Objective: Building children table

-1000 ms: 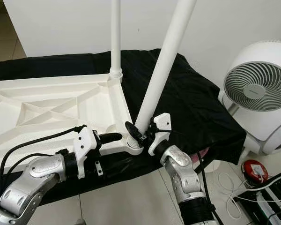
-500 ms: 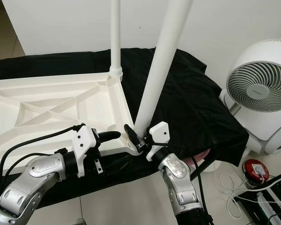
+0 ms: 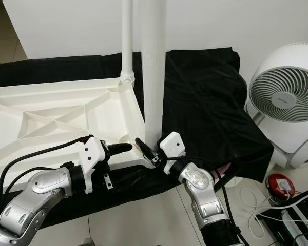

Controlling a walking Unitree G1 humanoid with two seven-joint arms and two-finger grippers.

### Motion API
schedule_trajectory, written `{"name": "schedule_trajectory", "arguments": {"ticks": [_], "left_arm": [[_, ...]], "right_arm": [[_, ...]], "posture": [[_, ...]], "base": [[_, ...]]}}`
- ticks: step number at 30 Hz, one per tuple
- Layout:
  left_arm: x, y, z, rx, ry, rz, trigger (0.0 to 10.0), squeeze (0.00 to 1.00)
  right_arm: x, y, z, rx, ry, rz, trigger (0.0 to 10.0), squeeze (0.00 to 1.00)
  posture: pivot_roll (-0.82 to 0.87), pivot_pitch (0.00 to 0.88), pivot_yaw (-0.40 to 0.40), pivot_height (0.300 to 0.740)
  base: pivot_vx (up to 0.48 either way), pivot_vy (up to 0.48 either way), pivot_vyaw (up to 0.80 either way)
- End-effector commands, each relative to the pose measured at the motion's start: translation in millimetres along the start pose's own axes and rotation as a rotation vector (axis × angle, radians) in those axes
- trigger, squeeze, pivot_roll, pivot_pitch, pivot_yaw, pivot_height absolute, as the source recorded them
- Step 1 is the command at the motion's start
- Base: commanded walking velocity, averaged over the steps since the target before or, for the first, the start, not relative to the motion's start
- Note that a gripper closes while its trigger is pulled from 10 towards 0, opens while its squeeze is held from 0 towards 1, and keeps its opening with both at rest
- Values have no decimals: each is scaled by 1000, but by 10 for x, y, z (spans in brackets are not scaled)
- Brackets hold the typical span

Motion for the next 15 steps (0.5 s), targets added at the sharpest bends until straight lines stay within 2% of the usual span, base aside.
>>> {"name": "schedule_trajectory", "arguments": {"ticks": [1,2,3,5,9,15], "left_arm": [[0,-6,41,9,-7,17,10000,0],[0,-6,41,9,-7,17,10000,0],[-2,-10,38,10,-6,15,10000,0],[-3,-14,37,10,-5,14,10000,0],[0,-24,32,9,-4,11,10000,0],[9,-34,28,10,-6,11,10000,0]], "right_arm": [[-105,-66,-303,124,130,-51,10000,0],[-105,-66,-303,124,130,-51,10000,0],[-97,-93,-327,173,140,-70,10000,0],[-91,-111,-356,201,157,-82,10000,0],[-79,-127,-405,235,190,-93,10000,0],[-73,-74,-397,167,187,-44,10000,0]], "posture": [[15,62,-57,740],[15,62,-57,740],[16,63,-56,740],[17,63,-56,740],[16,62,-56,740],[17,56,-63,740]], "base": [[0,0,0],[0,0,0],[0,0,0],[0,0,0],[0,0,0],[0,0,0]]}}
Point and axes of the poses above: a point about 5 cm out from each wrist's last joint towards the gripper, its own x axis pointing out of the wrist towards the gripper, its own z axis along the axis of the wrist's last joint, y = z × x, the point moved 4 cm from there along x, pointing out of the wrist towards the gripper, and after that the axes turned 8 degrees about -x, right-handed, at the moved point
